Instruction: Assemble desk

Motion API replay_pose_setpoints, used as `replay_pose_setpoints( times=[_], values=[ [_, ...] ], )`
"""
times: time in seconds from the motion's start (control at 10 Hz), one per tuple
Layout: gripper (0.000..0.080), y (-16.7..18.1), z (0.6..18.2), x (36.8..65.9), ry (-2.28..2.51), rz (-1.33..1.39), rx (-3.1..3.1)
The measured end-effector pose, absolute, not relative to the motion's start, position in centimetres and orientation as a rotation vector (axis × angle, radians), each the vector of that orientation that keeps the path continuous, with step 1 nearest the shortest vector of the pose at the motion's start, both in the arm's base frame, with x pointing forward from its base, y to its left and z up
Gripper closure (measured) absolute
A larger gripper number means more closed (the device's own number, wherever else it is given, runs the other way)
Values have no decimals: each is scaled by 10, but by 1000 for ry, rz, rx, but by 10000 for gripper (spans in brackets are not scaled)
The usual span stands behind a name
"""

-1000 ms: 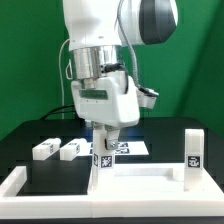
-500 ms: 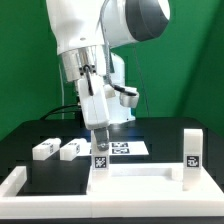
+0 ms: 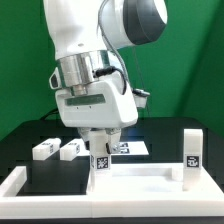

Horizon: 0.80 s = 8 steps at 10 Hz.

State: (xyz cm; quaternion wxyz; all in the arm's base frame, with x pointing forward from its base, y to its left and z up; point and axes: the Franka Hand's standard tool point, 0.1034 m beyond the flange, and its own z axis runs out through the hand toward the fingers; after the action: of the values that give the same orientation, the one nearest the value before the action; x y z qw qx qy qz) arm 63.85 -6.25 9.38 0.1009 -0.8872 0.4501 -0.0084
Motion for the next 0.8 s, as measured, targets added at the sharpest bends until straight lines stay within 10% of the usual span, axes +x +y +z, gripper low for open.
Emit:
replay_pose_setpoints(
  times=[0.8],
  values=[
    [150,-56,100,641,173,-90,-3033]
  ],
)
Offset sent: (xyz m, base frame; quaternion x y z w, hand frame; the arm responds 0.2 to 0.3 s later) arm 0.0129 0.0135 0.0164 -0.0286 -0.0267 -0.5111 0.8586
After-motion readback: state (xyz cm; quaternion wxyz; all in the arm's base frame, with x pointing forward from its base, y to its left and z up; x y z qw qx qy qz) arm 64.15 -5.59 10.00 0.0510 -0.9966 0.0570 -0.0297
